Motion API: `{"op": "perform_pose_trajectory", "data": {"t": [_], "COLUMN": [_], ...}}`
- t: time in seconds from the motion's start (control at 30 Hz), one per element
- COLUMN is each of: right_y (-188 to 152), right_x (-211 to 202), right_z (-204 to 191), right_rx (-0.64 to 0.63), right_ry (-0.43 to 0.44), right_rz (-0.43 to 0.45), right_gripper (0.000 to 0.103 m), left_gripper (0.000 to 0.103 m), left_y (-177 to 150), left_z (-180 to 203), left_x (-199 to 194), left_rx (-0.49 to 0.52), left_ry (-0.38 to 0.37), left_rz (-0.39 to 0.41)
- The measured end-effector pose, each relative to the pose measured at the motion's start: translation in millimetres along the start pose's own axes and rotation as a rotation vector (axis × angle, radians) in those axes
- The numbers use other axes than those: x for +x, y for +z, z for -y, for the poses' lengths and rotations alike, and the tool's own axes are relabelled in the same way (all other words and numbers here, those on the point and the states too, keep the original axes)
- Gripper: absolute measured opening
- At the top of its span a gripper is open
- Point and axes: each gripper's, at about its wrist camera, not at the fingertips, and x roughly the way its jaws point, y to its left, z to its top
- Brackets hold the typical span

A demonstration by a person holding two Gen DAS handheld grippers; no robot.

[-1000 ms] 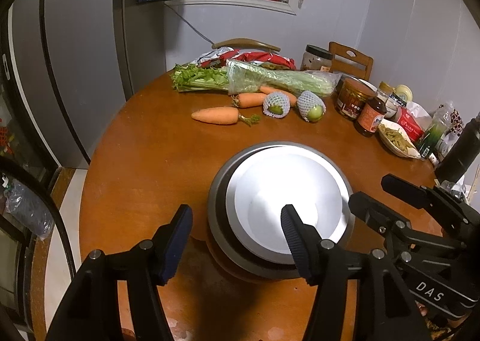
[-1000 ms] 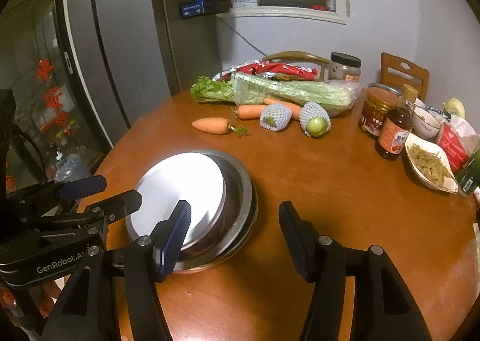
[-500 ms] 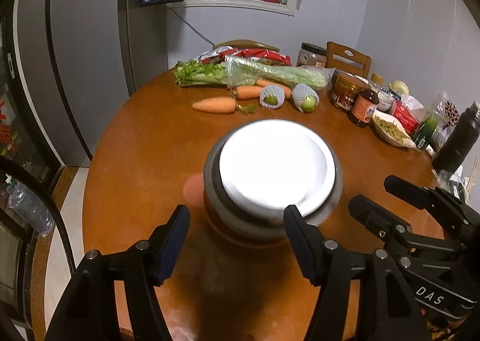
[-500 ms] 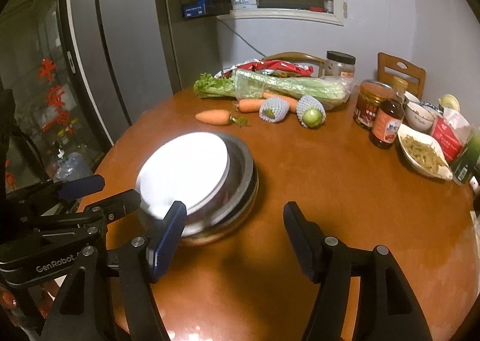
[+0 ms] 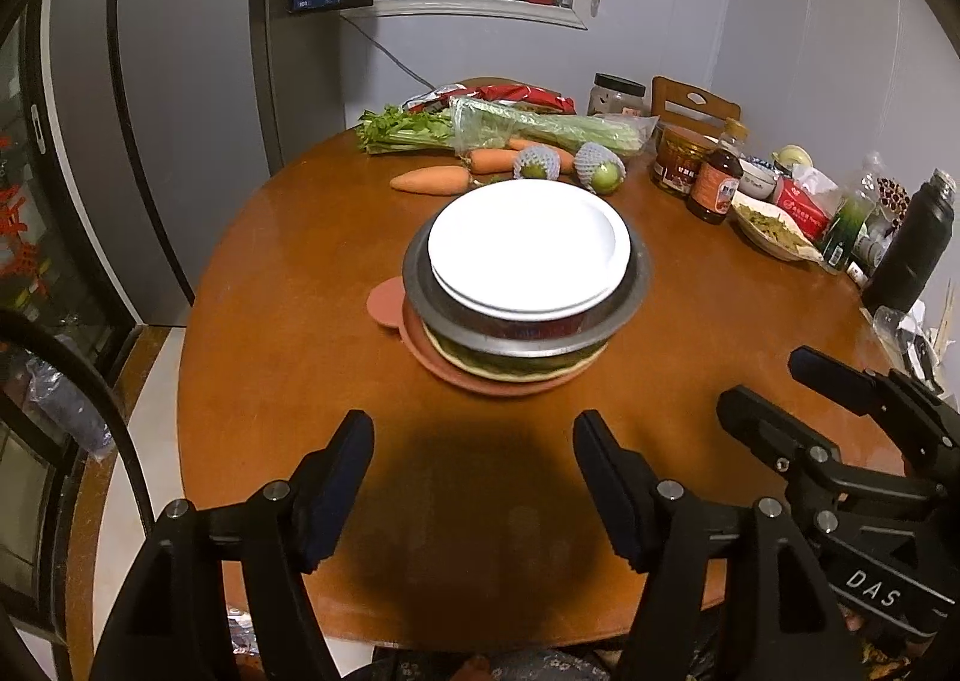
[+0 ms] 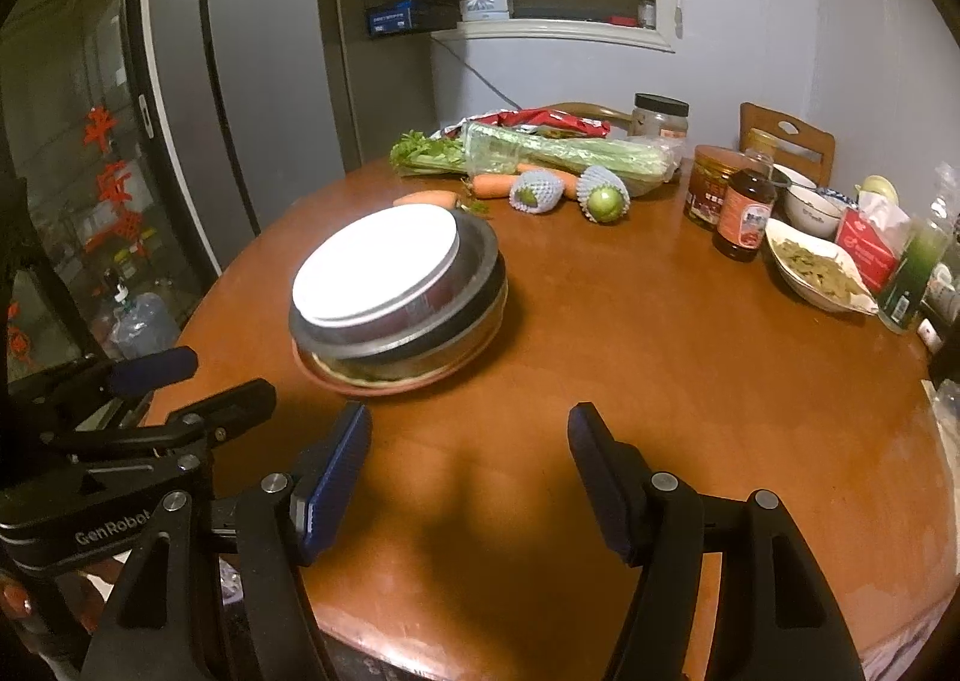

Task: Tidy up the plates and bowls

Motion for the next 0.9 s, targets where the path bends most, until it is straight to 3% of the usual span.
{"op": "perform_pose_trajectory", "data": {"t": [0.37, 0.9], "right_y": [-25, -33], "right_x": [-18, -37], "right_z": [-4, 1], "right_rx": [-0.002, 0.003], "right_ry": [-0.012, -0.035], "right_rz": [0.01, 0.031], "right_gripper": [0.07, 0.071], "left_gripper": [0.072, 0.074], "left_y": [-18, -25], "left_z": [2, 11], "left_x": [-14, -22], "left_rx": [0.015, 0.034], "left_ry": [0.007, 0.017], "left_rz": [0.015, 0.012]}}
